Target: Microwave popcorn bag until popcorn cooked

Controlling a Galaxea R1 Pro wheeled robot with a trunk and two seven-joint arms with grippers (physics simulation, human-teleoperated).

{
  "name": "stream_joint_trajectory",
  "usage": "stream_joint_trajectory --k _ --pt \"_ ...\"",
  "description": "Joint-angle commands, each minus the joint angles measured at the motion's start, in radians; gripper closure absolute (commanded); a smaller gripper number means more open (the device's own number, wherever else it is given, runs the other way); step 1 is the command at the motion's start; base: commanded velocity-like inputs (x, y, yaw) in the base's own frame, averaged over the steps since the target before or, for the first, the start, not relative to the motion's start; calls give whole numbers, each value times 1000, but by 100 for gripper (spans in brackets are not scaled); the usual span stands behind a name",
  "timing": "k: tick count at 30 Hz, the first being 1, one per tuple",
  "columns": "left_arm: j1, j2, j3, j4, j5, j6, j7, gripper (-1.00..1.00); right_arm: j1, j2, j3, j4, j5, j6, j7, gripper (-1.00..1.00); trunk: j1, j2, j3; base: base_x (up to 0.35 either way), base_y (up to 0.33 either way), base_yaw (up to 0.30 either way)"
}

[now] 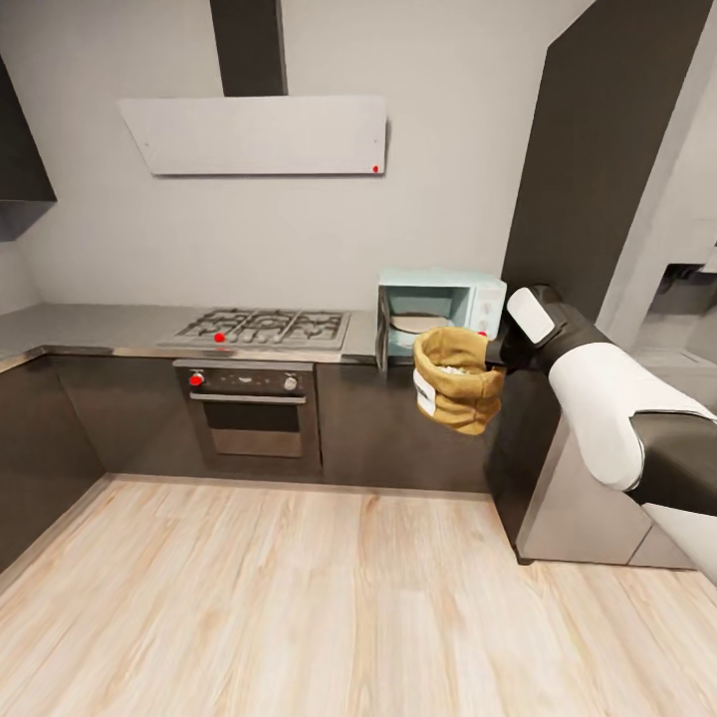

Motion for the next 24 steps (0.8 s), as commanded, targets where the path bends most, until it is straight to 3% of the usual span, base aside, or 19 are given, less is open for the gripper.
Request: stream_joint_trajectory --k 1,12,24 --pt "-1 -1 3 1 0 -3 0 -100 0 0 -1 -1 -9 2 -9 100 1 0 -1 343 -62 0" --pt "2 -1 0 1 -1 -3 0 -100 -2 2 -2 1 -8 2 -10 100 1 0 -1 330 -72 0" --pt "5 1 0 1 -1 -5 0 -100 -2 3 4 3 -7 2 -12 100 1 0 -1 36 -3 0"
